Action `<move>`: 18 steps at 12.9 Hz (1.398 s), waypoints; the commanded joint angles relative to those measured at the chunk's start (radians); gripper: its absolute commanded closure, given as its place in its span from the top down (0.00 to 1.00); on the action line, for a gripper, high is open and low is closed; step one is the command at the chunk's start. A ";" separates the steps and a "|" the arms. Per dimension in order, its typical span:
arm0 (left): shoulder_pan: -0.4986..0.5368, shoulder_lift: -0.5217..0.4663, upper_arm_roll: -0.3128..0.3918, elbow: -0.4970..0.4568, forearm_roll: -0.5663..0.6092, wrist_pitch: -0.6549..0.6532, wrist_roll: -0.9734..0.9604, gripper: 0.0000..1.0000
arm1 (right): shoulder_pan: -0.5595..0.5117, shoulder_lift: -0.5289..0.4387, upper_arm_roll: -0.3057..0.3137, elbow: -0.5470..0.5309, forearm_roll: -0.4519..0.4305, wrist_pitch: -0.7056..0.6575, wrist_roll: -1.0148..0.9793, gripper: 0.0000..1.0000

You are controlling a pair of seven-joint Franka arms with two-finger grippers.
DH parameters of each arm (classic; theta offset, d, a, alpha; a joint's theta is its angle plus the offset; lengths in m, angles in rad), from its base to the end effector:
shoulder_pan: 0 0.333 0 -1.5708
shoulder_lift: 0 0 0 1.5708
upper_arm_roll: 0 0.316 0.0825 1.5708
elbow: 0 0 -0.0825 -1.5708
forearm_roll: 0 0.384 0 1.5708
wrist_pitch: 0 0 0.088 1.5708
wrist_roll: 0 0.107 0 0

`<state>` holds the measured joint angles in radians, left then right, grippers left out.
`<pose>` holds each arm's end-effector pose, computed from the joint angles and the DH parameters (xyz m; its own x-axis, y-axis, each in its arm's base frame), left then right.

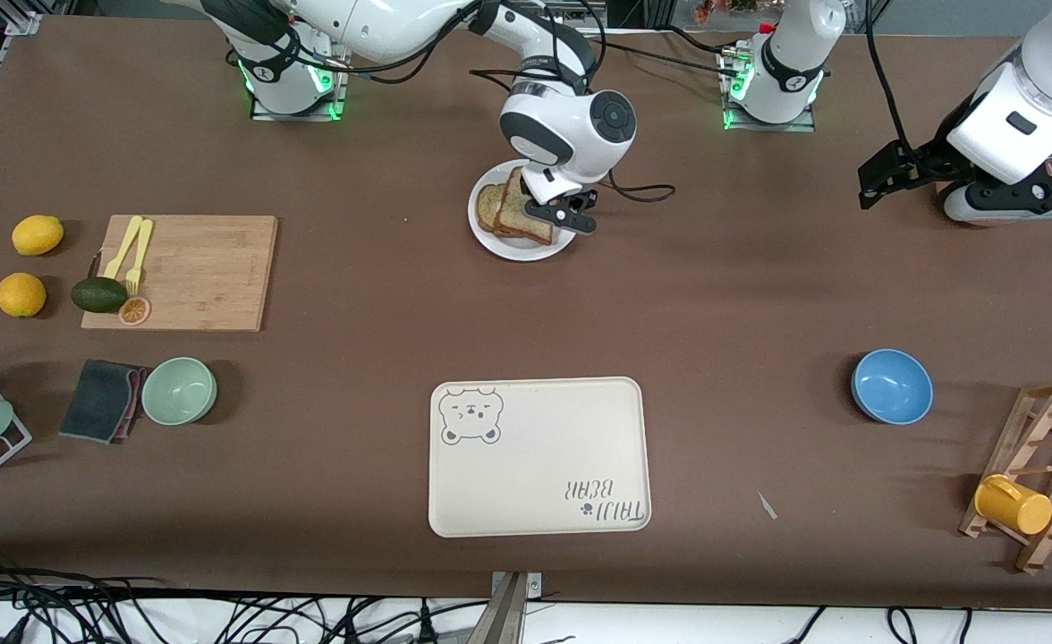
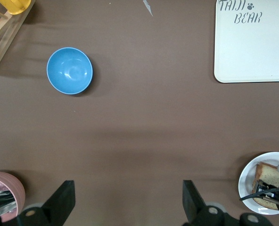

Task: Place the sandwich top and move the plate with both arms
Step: 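Open the right gripper and withdraw it toward the cutting board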

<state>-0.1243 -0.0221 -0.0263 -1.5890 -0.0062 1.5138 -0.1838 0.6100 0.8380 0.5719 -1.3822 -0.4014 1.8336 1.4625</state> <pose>0.5351 -0.0821 0.6232 0.9980 0.0331 -0.0532 0.0329 -0.9994 -0.0042 0.3647 0.5983 0.2440 0.9674 -0.2350 -0.0940 -0.2075 -0.9491 0.2370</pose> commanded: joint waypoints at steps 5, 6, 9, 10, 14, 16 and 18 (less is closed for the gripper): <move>0.006 0.025 0.006 0.021 0.023 -0.007 -0.002 1.00 | -0.054 -0.328 -0.178 -0.233 0.125 0.145 -0.025 1.00; 0.008 0.024 0.006 0.021 0.022 -0.007 -0.003 1.00 | -0.105 -0.364 -0.178 -0.238 0.131 0.113 -0.033 1.00; 0.005 0.024 0.002 0.021 0.023 -0.007 -0.005 1.00 | -0.229 -0.506 -0.178 -0.337 0.189 0.125 -0.127 1.00; 0.005 0.025 0.000 0.023 0.022 -0.006 -0.005 1.00 | -0.266 -0.551 -0.179 -0.371 0.263 0.178 -0.216 1.00; 0.006 0.021 0.000 0.023 0.021 -0.009 -0.005 1.00 | -0.438 -0.741 -0.230 -0.492 0.328 0.243 -0.636 1.00; 0.006 0.025 0.003 0.023 0.023 -0.004 -0.003 1.00 | -0.469 -0.786 -0.324 -0.489 0.367 0.172 -0.782 1.00; 0.005 0.024 0.000 0.023 0.023 -0.004 -0.005 1.00 | -0.467 -0.825 -0.443 -0.485 0.413 0.110 -0.983 1.00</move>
<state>-0.1199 -0.0052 -0.0195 -1.5886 -0.0062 1.5144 -0.1843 0.1453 0.0757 0.2041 -1.8293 -0.0354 1.9773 0.6315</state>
